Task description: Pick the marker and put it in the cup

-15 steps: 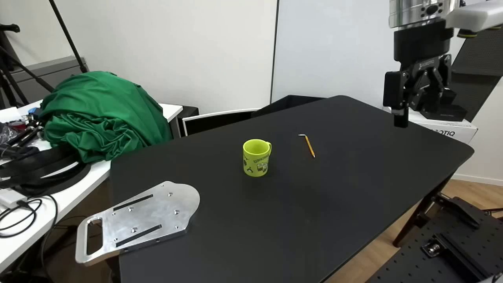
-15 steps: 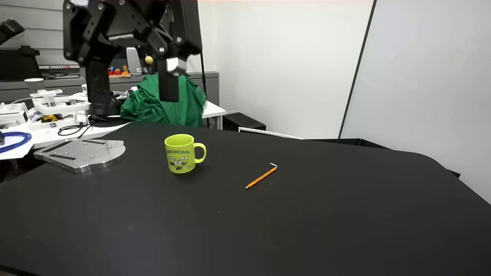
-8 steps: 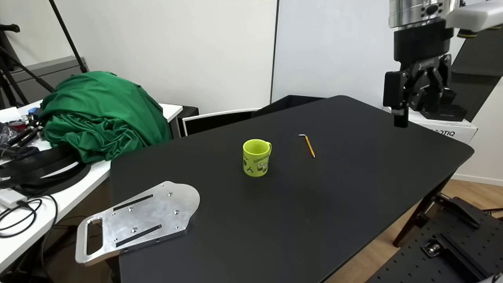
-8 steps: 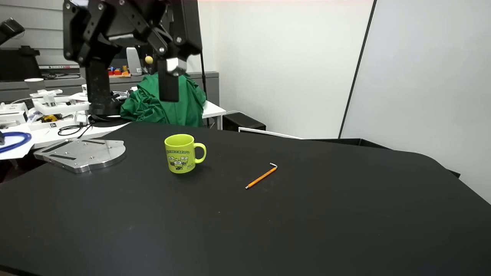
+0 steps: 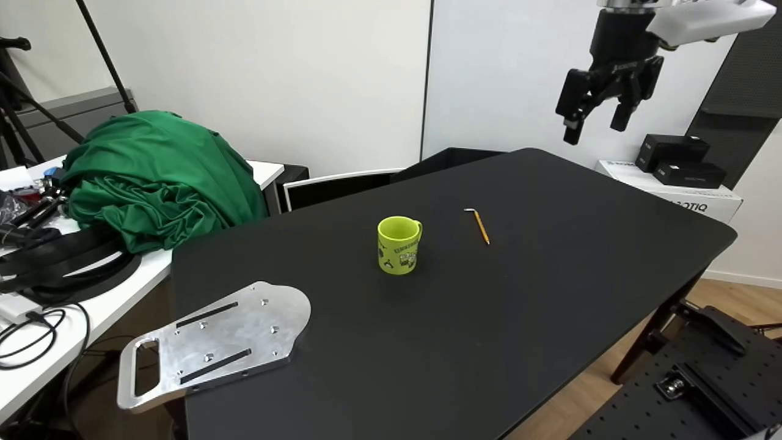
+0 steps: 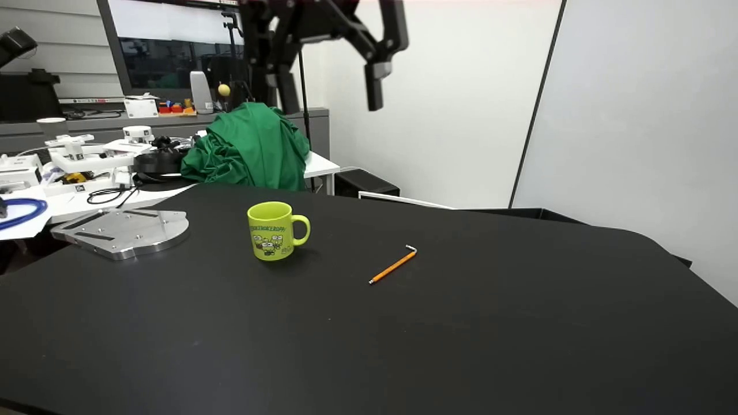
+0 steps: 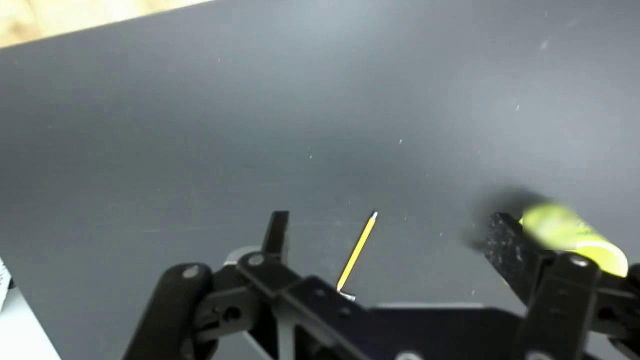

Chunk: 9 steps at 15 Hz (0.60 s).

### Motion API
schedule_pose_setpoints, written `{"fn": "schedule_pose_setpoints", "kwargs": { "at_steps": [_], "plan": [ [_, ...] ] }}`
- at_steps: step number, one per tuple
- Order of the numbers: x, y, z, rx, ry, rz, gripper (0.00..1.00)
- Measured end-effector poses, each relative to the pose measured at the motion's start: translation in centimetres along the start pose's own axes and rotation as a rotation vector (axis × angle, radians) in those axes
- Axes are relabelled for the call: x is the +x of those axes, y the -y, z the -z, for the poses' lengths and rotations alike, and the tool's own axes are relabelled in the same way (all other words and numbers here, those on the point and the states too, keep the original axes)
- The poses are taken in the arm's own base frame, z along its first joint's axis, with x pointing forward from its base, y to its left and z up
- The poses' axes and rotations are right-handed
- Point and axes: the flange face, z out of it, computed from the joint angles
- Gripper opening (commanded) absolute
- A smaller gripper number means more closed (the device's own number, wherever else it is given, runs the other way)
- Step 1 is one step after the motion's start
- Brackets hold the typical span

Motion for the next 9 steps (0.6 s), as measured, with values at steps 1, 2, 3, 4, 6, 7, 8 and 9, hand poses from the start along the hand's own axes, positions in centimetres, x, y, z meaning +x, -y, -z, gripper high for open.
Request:
{"fn": "schedule_pose_setpoints", "kwargs": {
  "at_steps": [1,2,3,4,6,7,8,9],
  "plan": [
    [1.5,-1.3,0.3,0.007,-0.03,-0.032,1.0],
    [3.2,-2.6,0.4,0.019,-0.052,-0.068,1.0],
    [4.8,-3.7,0.5,0.033,-0.065,-0.104,1.0],
    [6.5,-4.7,0.6,0.046,-0.075,-0.144,1.0],
    [10.0,-6.0,0.6,0.064,-0.083,-0.23,1.0],
    [11.8,-6.3,0.5,0.067,-0.086,-0.276,1.0],
    [13.6,-6.3,0.3,0.071,-0.086,-0.325,1.0],
    [15.3,-6.1,0.0,0.077,-0.081,-0.37,1.0]
  ]
}}
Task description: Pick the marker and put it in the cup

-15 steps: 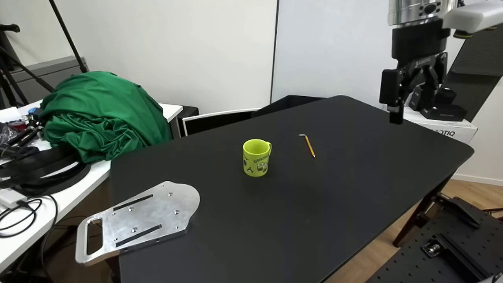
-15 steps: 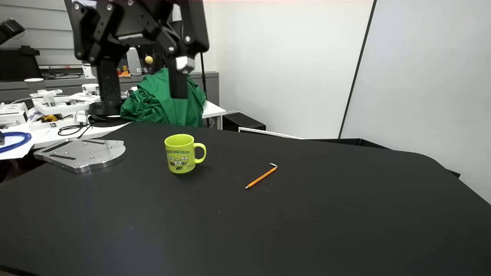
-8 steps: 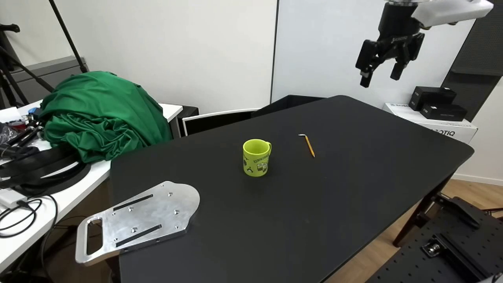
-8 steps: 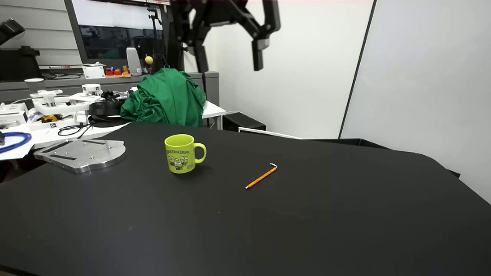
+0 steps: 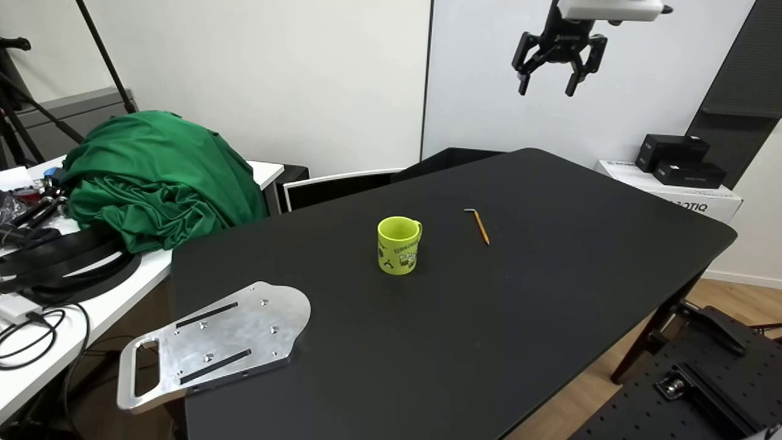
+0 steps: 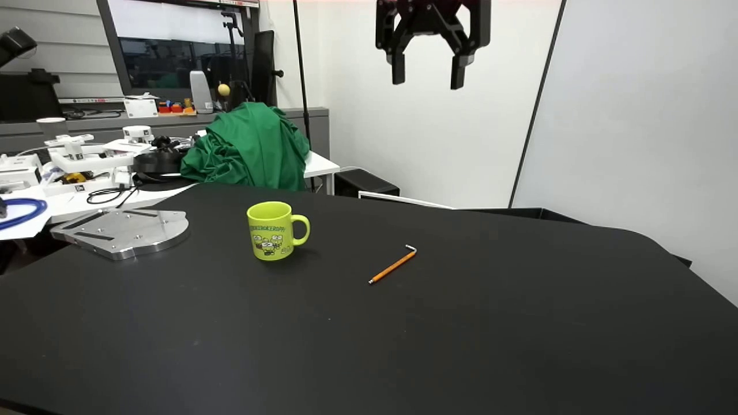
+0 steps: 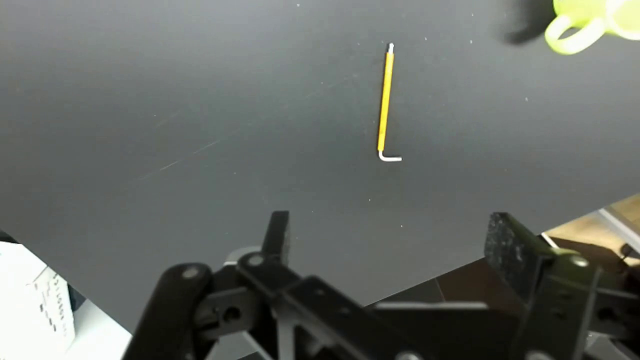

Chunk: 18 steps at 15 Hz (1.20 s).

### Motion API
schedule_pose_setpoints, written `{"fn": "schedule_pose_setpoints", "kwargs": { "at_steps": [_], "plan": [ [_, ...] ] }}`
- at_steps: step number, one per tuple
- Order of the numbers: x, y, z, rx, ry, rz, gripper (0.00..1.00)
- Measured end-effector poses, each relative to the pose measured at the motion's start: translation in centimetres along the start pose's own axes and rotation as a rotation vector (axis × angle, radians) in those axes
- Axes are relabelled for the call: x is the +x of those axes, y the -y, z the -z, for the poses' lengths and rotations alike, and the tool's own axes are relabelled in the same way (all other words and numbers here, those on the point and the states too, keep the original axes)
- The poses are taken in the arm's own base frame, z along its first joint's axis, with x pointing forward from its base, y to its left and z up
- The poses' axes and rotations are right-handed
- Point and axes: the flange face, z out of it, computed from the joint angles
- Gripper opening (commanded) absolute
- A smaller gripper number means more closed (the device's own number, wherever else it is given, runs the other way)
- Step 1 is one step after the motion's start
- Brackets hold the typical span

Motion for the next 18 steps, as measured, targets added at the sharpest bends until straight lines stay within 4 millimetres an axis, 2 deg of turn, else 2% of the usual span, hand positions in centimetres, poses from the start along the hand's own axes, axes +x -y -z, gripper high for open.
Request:
{"fn": "schedule_pose_setpoints", "kwargs": {
  "at_steps": [3,5,8,10,12,18],
  "plan": [
    [3.8,3.2,-2.2,0.012,0.011,-0.1,1.0],
    [5.2,5.1,-4.4,0.007,0.024,-0.12,1.0],
    [6.2,6.5,-8.7,-0.009,0.066,-0.123,1.0],
    [6.3,6.7,-11.5,-0.017,0.104,-0.13,1.0],
    [6.1,6.7,-13.5,-0.02,0.135,-0.124,1.0],
    [6.1,6.7,-13.3,-0.018,0.13,-0.123,1.0]
  ]
}}
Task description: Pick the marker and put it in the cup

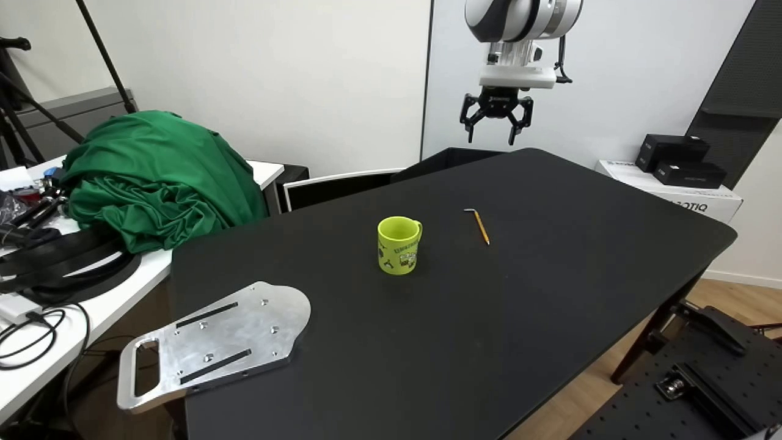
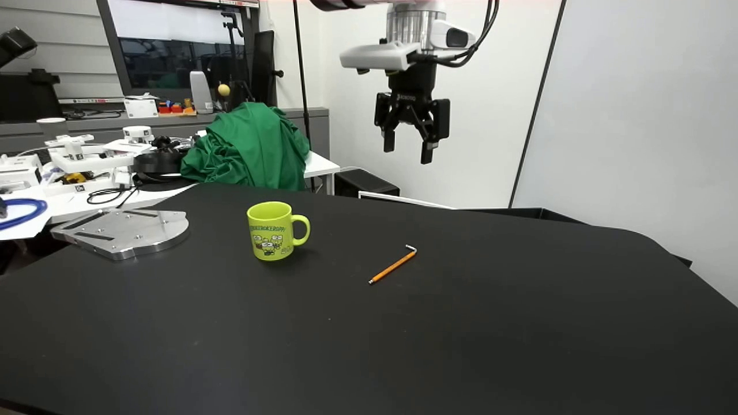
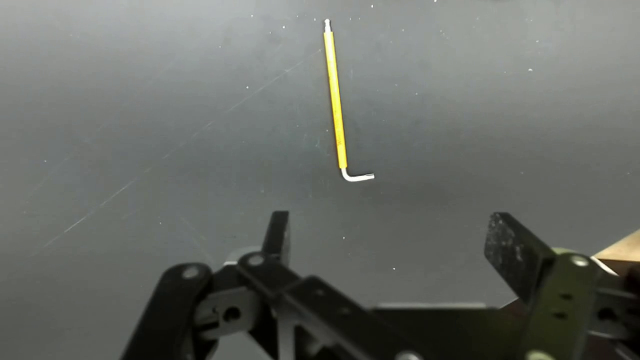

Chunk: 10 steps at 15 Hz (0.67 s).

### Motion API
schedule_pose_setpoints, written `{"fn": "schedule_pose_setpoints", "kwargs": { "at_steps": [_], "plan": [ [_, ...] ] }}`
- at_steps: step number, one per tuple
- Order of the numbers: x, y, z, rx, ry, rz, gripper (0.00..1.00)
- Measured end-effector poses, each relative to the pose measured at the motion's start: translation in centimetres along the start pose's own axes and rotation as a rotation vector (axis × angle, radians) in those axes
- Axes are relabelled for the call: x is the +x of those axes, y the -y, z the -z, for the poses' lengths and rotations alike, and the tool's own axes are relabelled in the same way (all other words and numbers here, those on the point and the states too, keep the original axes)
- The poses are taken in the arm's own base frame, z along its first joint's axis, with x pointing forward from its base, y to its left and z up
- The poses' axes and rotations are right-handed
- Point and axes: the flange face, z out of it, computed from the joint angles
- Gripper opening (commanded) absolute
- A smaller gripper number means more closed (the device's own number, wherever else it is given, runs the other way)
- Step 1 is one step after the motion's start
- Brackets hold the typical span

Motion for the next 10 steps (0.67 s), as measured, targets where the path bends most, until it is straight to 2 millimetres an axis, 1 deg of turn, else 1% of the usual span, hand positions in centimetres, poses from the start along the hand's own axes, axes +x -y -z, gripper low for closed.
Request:
{"fn": "schedule_pose_setpoints", "kwargs": {
  "at_steps": [3,5,7,10],
  "plan": [
    [0.1,-0.1,-0.2,-0.003,-0.005,-0.001,1.0],
    [0.3,-0.6,-1.5,-0.018,-0.019,-0.009,1.0],
    [0.6,-1.4,-4.2,-0.046,-0.013,-0.019,1.0],
    [0.4,-2.7,-8.9,-0.101,0.032,-0.042,1.0]
  ]
}}
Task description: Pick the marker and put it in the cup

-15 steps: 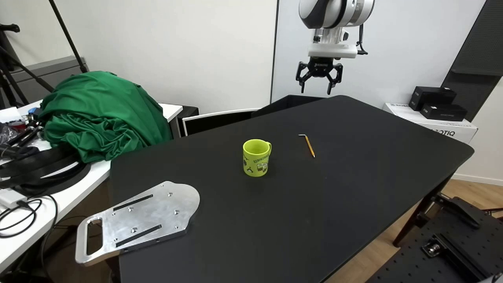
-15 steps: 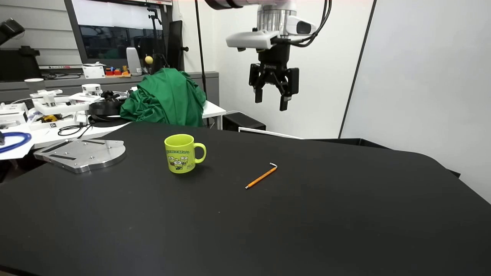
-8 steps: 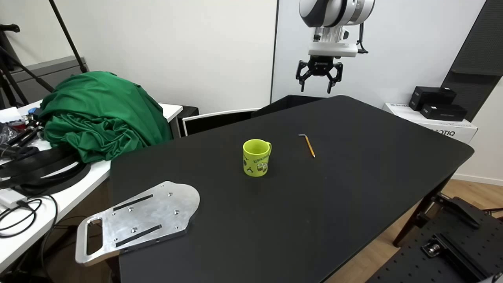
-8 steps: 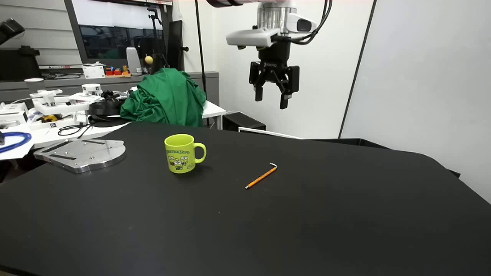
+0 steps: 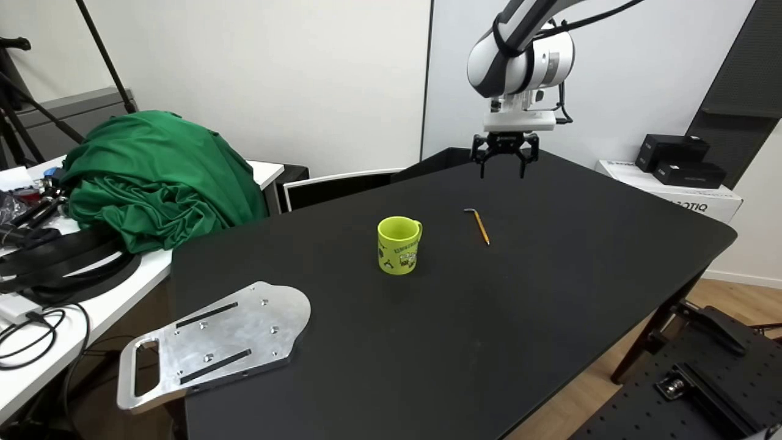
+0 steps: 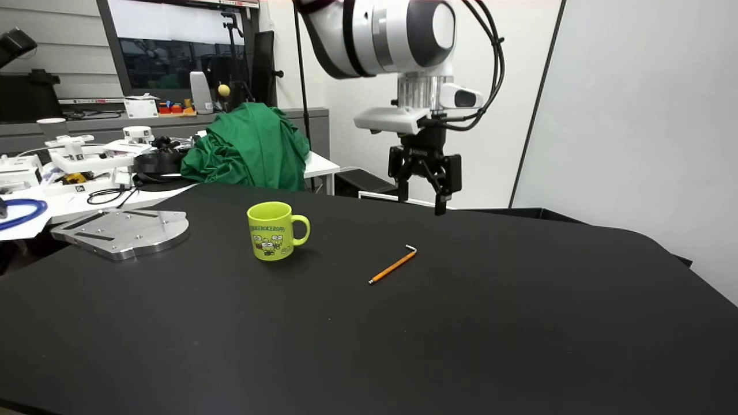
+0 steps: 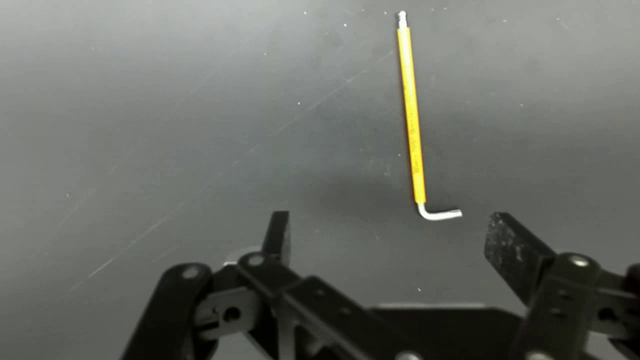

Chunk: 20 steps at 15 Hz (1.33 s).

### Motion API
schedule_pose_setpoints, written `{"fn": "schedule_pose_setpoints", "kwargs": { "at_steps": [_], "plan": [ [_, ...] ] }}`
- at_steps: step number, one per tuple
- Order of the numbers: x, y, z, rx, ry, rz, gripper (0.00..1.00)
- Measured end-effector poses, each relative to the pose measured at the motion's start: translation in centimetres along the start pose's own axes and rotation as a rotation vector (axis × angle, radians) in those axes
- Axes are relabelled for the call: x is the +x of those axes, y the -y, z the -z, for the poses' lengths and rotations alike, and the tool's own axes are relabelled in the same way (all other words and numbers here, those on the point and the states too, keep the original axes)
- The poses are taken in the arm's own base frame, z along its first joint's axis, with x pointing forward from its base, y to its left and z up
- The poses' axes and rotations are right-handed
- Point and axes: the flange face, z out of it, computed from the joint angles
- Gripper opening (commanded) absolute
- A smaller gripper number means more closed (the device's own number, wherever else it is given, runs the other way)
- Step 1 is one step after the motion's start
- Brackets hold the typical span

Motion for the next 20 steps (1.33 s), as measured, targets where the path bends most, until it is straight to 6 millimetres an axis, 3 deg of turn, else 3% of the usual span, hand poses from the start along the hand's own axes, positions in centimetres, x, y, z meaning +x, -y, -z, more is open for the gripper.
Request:
{"fn": "schedule_pose_setpoints", "kwargs": {
  "at_steps": [3,6,20],
  "plan": [
    [-0.3,-0.4,-3.9,-0.031,0.041,-0.008,1.0],
    [-0.5,0.0,-5.9,-0.024,0.05,-0.01,1.0],
    [0.0,1.1,-8.6,0.118,-0.023,0.108,1.0]
  ]
}}
